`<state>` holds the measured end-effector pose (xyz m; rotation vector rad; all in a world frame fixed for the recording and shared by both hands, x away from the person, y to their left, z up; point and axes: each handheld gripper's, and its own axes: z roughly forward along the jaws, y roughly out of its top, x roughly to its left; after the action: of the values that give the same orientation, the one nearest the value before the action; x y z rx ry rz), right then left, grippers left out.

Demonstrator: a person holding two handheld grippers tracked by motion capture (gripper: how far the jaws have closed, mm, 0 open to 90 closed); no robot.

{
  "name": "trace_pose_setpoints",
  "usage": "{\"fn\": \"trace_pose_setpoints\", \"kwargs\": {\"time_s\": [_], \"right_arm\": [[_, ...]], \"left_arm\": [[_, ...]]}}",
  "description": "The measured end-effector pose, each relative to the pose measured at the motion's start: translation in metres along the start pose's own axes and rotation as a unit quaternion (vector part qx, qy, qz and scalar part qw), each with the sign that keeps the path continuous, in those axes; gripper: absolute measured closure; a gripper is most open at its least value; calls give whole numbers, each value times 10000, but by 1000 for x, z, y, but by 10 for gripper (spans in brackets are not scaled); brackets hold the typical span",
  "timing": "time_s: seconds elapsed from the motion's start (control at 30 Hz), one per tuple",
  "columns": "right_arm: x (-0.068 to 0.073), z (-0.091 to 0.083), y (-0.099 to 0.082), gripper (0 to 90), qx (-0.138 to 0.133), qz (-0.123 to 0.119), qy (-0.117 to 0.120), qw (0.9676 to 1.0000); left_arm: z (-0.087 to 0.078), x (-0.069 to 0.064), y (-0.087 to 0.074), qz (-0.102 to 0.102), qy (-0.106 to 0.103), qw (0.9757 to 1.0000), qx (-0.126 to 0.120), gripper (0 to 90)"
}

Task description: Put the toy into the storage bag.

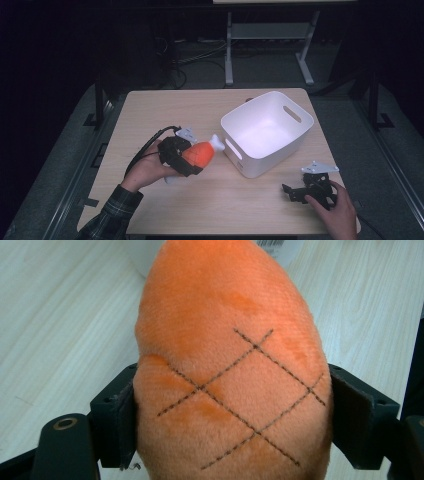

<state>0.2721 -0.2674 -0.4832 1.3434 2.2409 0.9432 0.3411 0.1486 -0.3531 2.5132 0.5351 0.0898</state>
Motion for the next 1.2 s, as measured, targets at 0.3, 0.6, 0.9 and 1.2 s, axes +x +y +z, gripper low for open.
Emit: {"fn": "trace_pose_setpoints", "kwargs": {"time_s": [0.3, 0.6, 0.9, 1.2], "right_arm": [[0, 0, 0, 5, 0, -2, -4, 10000], [0, 0, 0, 6, 3, 0, 2, 10000], [0, 0, 0, 6, 5, 2, 4, 10000], [0, 0, 0, 6, 3, 0, 4, 10000]], "left_arm": [[-10, 5, 10, 36, -19, 10000, -61, 196], [-17, 11, 24, 60, -47, 9999, -147, 196], [-20, 16, 37, 96, -54, 9998, -170, 196], [-21, 21, 52, 144, -109, 9995, -254, 196]]}}
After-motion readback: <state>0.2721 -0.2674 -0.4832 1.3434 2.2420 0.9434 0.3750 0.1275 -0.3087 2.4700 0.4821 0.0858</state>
